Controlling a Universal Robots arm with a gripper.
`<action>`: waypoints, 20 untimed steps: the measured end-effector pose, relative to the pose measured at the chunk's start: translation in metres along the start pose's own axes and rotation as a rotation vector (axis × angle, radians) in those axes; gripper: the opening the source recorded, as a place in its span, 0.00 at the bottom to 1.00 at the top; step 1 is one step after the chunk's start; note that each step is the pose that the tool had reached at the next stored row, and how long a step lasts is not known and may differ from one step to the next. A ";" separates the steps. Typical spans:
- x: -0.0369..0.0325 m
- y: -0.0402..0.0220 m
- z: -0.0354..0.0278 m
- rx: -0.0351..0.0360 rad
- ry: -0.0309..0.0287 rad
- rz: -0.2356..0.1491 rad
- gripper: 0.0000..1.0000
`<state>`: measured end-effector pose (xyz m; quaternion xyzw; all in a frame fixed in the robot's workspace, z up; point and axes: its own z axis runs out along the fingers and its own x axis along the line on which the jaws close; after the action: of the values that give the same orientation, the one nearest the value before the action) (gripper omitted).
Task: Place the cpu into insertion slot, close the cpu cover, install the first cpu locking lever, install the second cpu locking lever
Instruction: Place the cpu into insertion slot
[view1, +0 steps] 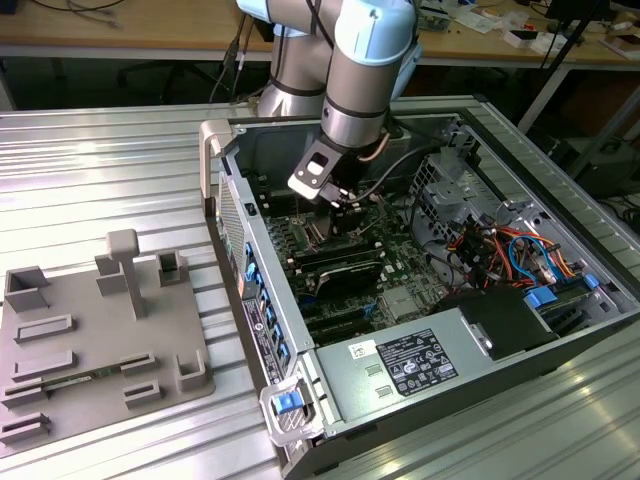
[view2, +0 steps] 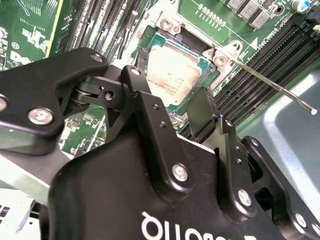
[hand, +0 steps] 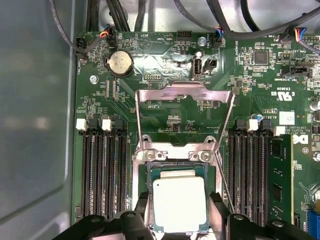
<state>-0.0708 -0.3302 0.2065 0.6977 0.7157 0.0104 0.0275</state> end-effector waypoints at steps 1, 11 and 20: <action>0.0000 -0.0001 0.0011 -0.0002 0.0003 -0.005 0.58; 0.0001 0.0001 0.0024 -0.0002 0.0006 -0.012 0.45; 0.0001 0.0002 0.0025 -0.0003 0.0007 -0.012 0.65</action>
<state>-0.0704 -0.3302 0.2040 0.6935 0.7199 0.0106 0.0274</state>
